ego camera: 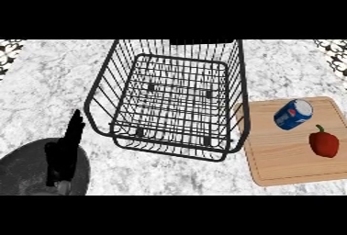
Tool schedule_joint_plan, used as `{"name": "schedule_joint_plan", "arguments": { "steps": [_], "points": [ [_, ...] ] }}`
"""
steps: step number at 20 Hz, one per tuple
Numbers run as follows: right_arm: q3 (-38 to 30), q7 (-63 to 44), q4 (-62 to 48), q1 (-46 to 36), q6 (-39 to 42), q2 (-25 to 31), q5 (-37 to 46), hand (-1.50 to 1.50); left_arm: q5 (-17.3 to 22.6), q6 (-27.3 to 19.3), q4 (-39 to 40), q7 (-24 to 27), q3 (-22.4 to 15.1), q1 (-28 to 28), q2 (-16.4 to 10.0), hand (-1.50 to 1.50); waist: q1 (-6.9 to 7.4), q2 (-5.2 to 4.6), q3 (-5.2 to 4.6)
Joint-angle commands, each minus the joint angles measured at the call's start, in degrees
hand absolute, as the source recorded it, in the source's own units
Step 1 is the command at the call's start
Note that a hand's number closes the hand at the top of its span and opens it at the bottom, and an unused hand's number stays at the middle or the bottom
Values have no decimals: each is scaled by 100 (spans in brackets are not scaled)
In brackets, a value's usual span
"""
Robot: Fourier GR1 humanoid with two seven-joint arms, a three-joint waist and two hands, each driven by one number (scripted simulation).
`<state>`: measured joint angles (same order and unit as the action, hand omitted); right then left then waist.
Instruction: Pick the bell pepper from the cutting board and place it in the tiered basket
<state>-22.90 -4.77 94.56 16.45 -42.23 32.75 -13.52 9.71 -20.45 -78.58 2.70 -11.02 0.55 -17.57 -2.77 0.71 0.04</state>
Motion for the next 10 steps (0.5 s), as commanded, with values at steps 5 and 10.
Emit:
{"name": "schedule_joint_plan", "arguments": {
  "steps": [5,10],
  "points": [
    [1042,-2394,890,1475,679,1373,834,-150,-66,75,-5,-177,-338,200,228,0,239,-124,-72],
    [1274,-4213,1294,1657,759,2410,1605,-150,-204,50,123,-231,-417,103,262,0,400,-169,-65]
  ]
}}
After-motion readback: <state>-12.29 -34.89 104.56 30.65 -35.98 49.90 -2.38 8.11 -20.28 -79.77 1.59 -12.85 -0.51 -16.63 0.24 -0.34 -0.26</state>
